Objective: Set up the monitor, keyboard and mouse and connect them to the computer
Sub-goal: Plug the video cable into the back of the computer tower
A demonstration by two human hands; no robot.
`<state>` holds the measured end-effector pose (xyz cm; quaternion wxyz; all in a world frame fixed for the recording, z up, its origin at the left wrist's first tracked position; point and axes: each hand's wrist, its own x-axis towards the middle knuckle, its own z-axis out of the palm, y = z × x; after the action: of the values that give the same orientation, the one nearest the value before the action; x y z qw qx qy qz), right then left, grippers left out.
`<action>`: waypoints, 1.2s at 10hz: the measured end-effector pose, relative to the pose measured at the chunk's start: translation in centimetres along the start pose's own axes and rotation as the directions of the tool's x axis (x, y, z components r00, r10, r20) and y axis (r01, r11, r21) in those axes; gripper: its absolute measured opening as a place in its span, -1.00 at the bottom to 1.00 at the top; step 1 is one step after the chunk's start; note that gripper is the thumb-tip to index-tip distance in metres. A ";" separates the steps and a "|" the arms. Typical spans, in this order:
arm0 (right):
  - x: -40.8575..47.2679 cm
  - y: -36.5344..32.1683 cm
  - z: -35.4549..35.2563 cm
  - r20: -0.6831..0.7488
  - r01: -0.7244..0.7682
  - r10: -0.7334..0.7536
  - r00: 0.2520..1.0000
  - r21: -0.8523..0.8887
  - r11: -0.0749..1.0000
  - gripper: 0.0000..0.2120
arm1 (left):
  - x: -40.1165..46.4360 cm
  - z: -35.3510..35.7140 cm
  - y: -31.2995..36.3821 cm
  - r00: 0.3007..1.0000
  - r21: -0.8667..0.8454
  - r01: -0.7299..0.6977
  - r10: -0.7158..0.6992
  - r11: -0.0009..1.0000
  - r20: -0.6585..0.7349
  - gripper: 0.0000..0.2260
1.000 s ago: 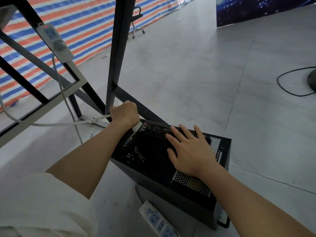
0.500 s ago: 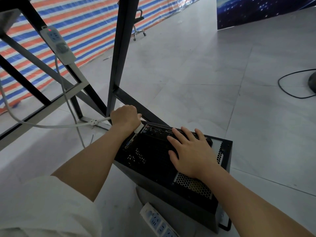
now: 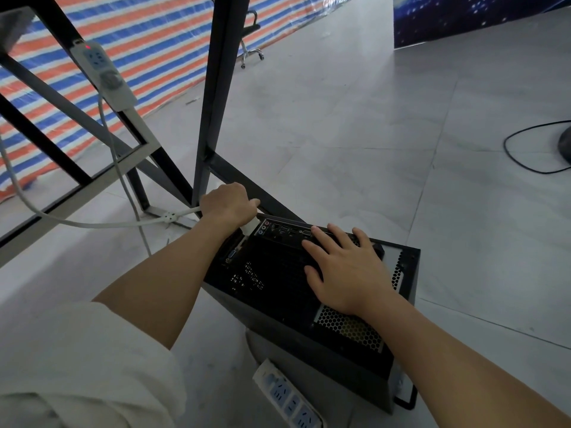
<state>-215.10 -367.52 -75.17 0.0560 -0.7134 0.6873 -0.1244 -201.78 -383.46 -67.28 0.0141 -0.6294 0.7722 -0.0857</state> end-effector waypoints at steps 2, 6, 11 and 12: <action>0.1 0.0 0.1 -0.001 0.008 -0.008 1.000 -0.015 1.000 -0.19 | 0.2 0.1 1.6 0.997 0.118 0.048 -0.054 0.992 0.052 -0.91; 0.1 0.1 0.1 0.001 0.009 -0.009 1.000 -0.009 1.000 -0.18 | 0.4 -0.4 0.5 0.996 0.034 -0.006 0.003 0.999 0.092 -0.82; 0.0 0.0 -0.1 0.003 0.007 -0.007 1.000 0.003 1.000 -0.26 | 0.8 0.9 1.5 0.996 0.195 0.012 -0.029 0.981 0.086 -0.88; 0.0 -0.1 -0.1 0.006 0.006 -0.006 1.000 0.004 1.000 -0.26 | 0.6 0.7 1.4 0.997 0.161 -0.007 -0.005 0.987 0.073 -0.96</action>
<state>-215.08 -367.47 -75.06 0.0590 -0.7158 0.6846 -0.1240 -203.12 -383.82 -68.15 0.0930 -0.6286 0.7620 -0.1248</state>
